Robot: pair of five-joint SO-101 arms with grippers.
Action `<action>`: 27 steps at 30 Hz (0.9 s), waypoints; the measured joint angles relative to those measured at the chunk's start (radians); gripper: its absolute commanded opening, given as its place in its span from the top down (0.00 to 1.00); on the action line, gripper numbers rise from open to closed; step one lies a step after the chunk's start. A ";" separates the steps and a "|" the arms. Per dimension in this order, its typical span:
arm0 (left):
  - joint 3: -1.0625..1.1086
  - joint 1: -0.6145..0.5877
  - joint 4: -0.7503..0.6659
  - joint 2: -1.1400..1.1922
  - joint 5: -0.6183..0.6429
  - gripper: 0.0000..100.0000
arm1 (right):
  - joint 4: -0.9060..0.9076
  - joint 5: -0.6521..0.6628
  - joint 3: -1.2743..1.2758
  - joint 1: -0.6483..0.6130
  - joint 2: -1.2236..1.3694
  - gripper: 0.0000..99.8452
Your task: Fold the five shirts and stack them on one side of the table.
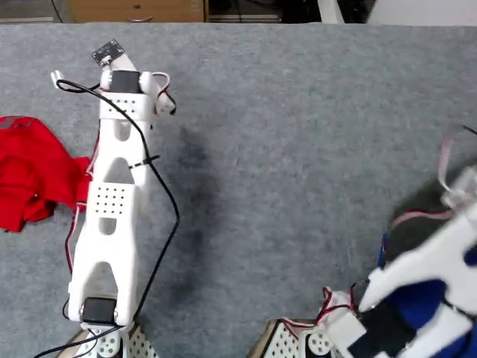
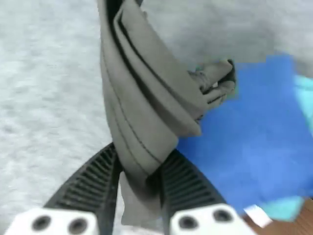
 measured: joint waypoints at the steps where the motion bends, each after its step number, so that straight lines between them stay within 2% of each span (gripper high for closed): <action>1: 0.000 -0.012 0.002 -0.015 -0.025 0.79 | 0.000 0.041 0.025 0.055 -0.008 1.00; 6: 0.000 -0.107 0.008 -0.126 -0.123 0.79 | -0.051 0.249 0.129 0.319 -0.012 1.00; 11: 0.000 -0.198 0.008 -0.250 -0.238 0.79 | -0.212 0.428 0.245 0.491 -0.012 1.00; 13: 0.000 -0.232 0.008 -0.296 -0.279 0.79 | -0.227 0.522 0.282 0.519 -0.012 0.98; 15: -0.002 -0.269 0.008 -0.339 -0.318 0.79 | -0.226 0.620 0.316 0.531 -0.012 0.93; 20: 0.012 -0.393 0.008 -0.437 -0.410 0.79 | -0.201 0.755 0.365 0.537 -0.015 0.66; 22: 0.049 -0.454 0.008 -0.480 -0.445 0.79 | -0.201 0.789 0.365 0.540 -0.021 0.58; 24: 0.103 -0.517 0.008 -0.525 -0.480 0.79 | -0.196 0.816 0.364 0.542 -0.023 0.56; 27: 0.186 -0.615 0.008 -0.583 -0.540 0.79 | -0.196 0.827 0.324 0.557 -0.023 0.58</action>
